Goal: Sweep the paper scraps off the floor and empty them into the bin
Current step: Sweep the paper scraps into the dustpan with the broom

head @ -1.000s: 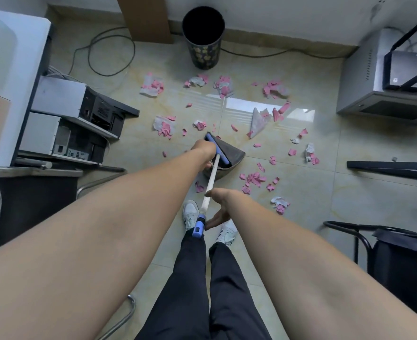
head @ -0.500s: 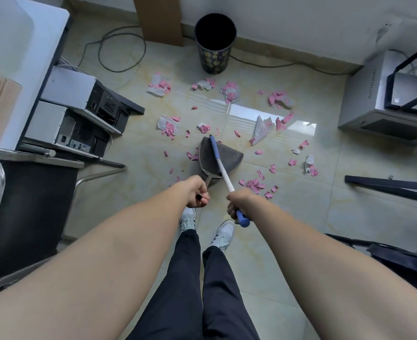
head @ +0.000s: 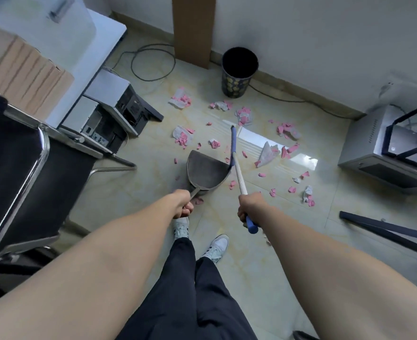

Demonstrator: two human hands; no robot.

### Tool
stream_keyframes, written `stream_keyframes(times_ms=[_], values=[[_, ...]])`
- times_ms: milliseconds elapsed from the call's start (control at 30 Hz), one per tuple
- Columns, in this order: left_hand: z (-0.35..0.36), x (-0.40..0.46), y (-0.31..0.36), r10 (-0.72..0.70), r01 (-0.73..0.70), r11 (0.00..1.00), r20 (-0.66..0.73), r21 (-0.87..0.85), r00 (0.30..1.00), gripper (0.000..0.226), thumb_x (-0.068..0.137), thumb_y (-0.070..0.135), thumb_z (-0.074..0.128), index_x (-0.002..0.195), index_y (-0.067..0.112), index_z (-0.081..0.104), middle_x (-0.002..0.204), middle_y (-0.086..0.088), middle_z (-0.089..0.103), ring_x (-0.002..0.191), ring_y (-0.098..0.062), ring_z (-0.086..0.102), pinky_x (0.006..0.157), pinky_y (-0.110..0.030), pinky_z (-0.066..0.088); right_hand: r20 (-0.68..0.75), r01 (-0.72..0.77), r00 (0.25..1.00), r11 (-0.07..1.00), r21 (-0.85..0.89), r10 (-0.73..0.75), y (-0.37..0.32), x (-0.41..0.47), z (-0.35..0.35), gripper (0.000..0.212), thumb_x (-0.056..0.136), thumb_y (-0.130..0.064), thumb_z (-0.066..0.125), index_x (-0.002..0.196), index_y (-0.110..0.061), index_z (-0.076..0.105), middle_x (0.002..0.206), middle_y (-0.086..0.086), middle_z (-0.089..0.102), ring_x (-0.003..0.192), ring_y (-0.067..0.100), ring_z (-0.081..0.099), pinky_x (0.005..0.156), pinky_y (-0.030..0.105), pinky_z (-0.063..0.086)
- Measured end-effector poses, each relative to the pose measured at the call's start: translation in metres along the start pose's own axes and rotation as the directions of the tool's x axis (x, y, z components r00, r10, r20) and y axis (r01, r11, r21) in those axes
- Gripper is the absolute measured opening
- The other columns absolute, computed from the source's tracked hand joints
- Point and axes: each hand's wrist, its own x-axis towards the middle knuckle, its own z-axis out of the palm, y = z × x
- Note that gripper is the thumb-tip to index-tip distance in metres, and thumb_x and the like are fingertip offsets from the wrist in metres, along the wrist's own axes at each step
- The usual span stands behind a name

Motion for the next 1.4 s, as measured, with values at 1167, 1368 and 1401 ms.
stream_keyframes(times_ms=[1167,1368,1401], values=[[-0.23,-0.025,-0.058,-0.084,0.103,0.986,-0.141,0.134,0.987,0.032,0.099,0.005,0.016,0.073,0.014,0.033,0.06,0.001,0.022,0.016,-0.006,0.018,0.032,-0.002,0.011,0.004,-0.254,0.967,0.96,-0.116,0.256,-0.012,-0.025,0.144,0.028,0.099,-0.01,0.031,0.073,-0.007,0.041,0.061,0.002,0.028,0.052,0.013,0.017,0.043,0.026,0.016],[-0.245,-0.002,-0.078,-0.144,0.167,0.974,-0.156,0.151,0.977,0.031,0.096,0.002,0.012,0.075,0.014,0.032,0.06,0.001,0.023,0.016,-0.007,0.017,0.032,-0.001,0.012,0.011,-0.292,0.954,0.933,-0.209,0.301,0.0,-0.018,0.158,0.037,0.101,-0.013,0.033,0.064,-0.013,0.033,0.055,0.002,0.03,0.051,0.016,0.019,0.049,0.028,0.016],[-0.245,-0.001,-0.079,-0.147,0.171,0.972,-0.148,0.159,0.978,0.031,0.096,0.003,0.012,0.075,0.014,0.031,0.061,0.002,0.022,0.016,-0.007,0.017,0.032,-0.001,0.011,0.012,-0.292,0.952,0.923,-0.252,0.305,0.003,-0.015,0.159,0.037,0.101,-0.012,0.033,0.064,-0.012,0.034,0.053,0.003,0.031,0.051,0.016,0.019,0.045,0.024,0.018]])
